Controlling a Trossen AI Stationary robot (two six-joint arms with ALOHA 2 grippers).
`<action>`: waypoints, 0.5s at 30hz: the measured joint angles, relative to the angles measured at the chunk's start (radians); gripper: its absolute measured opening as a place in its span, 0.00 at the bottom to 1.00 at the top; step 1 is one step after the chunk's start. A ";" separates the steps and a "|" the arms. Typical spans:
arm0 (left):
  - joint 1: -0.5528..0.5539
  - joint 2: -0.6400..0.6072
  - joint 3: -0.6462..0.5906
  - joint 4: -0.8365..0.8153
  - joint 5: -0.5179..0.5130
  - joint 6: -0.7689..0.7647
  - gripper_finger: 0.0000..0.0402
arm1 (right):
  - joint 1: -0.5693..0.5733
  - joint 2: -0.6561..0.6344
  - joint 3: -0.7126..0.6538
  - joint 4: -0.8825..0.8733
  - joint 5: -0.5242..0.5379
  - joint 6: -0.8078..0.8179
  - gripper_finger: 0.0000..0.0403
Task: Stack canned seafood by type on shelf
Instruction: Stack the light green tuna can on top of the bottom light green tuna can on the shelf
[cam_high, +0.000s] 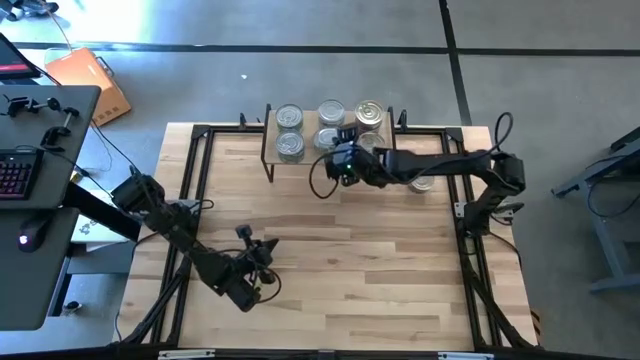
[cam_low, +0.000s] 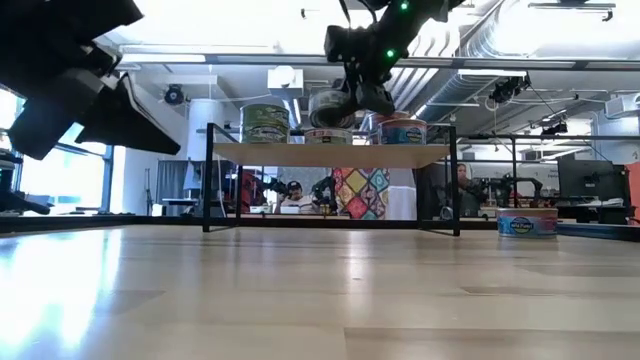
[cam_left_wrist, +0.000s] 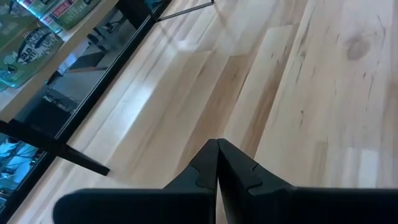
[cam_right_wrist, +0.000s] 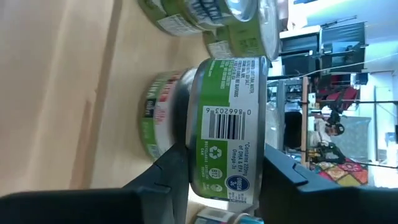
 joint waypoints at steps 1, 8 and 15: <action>-0.004 0.000 -0.003 0.000 0.000 -0.005 0.00 | -0.001 0.002 0.000 -0.004 -0.001 0.008 0.30; -0.010 0.000 -0.003 0.003 -0.009 -0.016 0.00 | 0.003 0.002 0.000 0.020 -0.014 0.010 0.50; -0.010 0.000 -0.003 0.005 -0.010 -0.016 0.00 | 0.003 0.002 0.000 0.021 -0.014 0.000 0.52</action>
